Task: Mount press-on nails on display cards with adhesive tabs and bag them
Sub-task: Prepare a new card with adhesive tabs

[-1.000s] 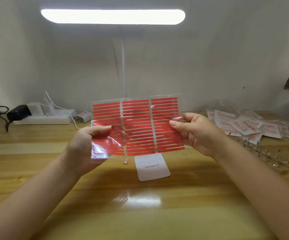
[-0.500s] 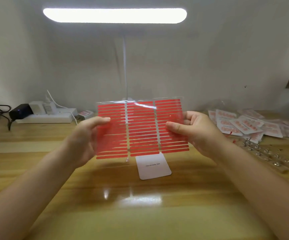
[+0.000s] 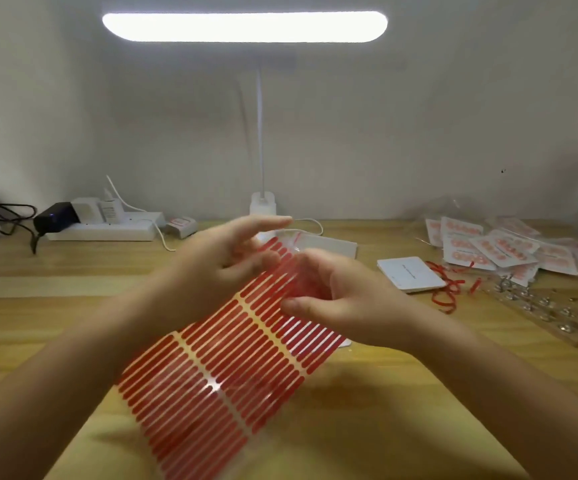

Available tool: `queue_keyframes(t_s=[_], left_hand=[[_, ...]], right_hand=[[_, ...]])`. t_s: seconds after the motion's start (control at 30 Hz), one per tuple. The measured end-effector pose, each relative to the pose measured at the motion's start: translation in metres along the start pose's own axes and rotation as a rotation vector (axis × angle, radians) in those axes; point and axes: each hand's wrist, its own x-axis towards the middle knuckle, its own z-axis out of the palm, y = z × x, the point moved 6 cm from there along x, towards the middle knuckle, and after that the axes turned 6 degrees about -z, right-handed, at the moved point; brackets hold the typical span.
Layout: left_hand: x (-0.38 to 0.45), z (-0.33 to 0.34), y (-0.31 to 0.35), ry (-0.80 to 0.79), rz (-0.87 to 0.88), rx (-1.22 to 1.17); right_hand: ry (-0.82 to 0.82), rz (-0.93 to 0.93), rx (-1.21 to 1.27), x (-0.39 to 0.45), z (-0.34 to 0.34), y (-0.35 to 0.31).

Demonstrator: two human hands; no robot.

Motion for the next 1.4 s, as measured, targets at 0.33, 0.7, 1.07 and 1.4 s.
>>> queue_keyframes(t_s=[0.33, 0.7, 1.07, 1.4], left_hand=[[0.000, -0.029, -0.034, 0.423, -0.203, -0.345], [-0.014, 0.013, 0.019, 0.338, 0.343, 0.467], [-0.021, 0.001, 0.015, 0.550, 0.352, 0.556], [-0.012, -0.006, 0.002, 0.547, 0.136, 0.097]], right_hand=[[0.496, 0.209, 0.360, -0.003, -0.045, 0.040], [0.350, -0.024, 0.297, 0.001, -0.017, 0.012], [0.329, -0.029, 0.215, 0.001, -0.010, 0.004], [0.239, 0.160, 0.256, 0.001, 0.005, 0.018]])
